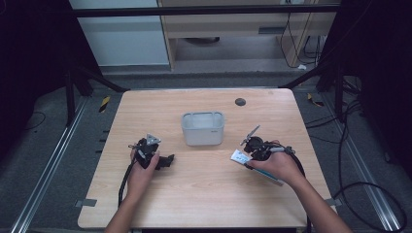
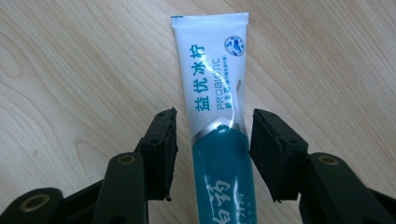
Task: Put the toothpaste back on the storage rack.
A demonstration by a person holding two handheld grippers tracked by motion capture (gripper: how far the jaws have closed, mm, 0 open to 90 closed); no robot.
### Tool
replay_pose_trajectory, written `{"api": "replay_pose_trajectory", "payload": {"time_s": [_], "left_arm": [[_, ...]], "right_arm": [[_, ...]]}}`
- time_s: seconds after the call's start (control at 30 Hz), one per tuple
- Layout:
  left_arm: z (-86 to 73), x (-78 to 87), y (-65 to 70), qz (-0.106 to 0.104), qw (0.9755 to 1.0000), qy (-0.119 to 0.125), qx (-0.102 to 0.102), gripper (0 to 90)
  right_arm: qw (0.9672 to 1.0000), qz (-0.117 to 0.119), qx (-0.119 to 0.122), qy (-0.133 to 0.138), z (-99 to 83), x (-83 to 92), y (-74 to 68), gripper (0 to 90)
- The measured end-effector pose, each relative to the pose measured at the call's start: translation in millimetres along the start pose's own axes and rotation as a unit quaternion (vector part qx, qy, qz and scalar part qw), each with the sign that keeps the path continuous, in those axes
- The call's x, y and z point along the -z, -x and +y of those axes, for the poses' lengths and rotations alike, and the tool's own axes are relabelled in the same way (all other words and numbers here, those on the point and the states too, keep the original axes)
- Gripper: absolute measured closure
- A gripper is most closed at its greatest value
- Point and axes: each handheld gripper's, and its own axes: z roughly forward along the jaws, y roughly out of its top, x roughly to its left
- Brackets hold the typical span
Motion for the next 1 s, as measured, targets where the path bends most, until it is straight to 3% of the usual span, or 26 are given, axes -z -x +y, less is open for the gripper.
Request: {"api": "replay_pose_trajectory", "payload": {"time_s": [0.63, 1.0], "left_arm": [[0.2, -0.1, -0.2, 0.000, 1.0000, -0.001, -0.001, 0.0], [0.3, -0.1, -0.2, 0.000, 1.0000, -0.001, -0.001, 0.0]], "right_arm": [[0.9993, 0.001, 0.005, -0.037, 9.4, -9.9, 3.4, 53.0], [0.9990, 0.004, 0.006, -0.043, 10.3, -13.4, 4.5, 53.6]]}}
